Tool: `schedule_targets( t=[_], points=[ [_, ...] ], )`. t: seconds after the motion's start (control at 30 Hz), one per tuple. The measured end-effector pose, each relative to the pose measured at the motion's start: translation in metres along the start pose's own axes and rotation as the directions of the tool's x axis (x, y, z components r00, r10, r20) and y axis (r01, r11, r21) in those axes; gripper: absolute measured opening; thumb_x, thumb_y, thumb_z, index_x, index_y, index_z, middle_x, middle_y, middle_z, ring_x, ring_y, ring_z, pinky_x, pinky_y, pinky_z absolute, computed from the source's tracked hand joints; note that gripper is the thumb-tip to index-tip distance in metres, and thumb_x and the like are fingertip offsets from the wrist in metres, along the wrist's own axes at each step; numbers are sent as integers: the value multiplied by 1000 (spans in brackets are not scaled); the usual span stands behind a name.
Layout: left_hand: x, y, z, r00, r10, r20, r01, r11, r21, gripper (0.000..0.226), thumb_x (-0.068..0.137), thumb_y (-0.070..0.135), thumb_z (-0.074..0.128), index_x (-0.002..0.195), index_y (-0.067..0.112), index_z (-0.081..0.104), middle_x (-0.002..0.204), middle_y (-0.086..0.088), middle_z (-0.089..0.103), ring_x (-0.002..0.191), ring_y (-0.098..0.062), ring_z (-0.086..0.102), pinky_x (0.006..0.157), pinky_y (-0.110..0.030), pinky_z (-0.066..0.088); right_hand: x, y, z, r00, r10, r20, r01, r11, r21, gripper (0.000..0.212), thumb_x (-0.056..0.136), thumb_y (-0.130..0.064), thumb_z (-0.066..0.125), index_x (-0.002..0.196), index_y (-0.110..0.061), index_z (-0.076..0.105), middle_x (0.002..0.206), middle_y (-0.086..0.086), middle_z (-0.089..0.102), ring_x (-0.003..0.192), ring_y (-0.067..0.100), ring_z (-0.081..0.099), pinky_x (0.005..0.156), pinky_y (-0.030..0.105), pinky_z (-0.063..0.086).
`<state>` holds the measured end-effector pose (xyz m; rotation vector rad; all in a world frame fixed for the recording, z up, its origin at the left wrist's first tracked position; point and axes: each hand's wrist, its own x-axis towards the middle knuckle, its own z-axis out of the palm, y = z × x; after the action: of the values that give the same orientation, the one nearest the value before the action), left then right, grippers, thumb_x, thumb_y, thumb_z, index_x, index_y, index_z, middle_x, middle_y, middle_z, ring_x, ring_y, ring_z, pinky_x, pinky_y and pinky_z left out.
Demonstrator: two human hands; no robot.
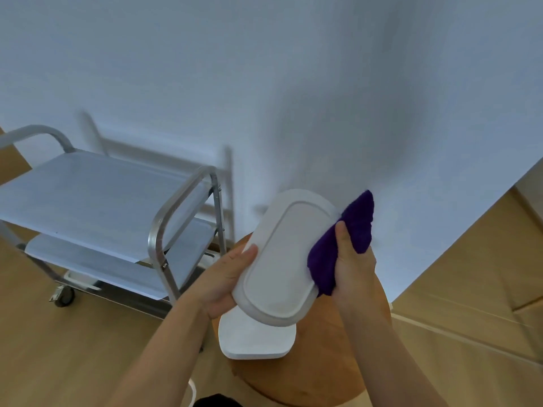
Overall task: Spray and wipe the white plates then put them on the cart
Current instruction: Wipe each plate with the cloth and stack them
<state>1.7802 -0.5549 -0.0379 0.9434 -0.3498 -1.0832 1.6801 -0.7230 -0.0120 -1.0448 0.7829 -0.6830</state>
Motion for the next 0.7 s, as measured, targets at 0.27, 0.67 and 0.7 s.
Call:
schedule_targets(
  t=[0.27,0.67,0.7],
  points=[
    [5,8,14,993,48,-108,-40,996,79,45,88,50,50,115,21,70,119,-13,67,107,-28,66,77,-34,57,20,-19,26,797,-438,416,572,327,-752,68,85,-66,40,143,-31,34,152,-2,30,137,20,30,110,44,28],
    [12,36,39,893,154,-423,-229,964,-134,45,94,47,47,105,5,58,78,-11,73,69,-20,71,59,-30,58,-52,53,41,685,-513,517,713,328,-620,54,91,-53,32,142,-38,21,154,-11,13,145,12,1,116,37,2],
    [12,35,39,893,182,-412,-251,961,-118,48,96,45,43,118,6,56,99,-14,72,88,-23,70,77,-37,57,-49,49,40,733,-509,451,670,426,-608,53,93,-49,34,142,-37,21,155,-9,12,146,15,3,117,36,6]
  ],
)
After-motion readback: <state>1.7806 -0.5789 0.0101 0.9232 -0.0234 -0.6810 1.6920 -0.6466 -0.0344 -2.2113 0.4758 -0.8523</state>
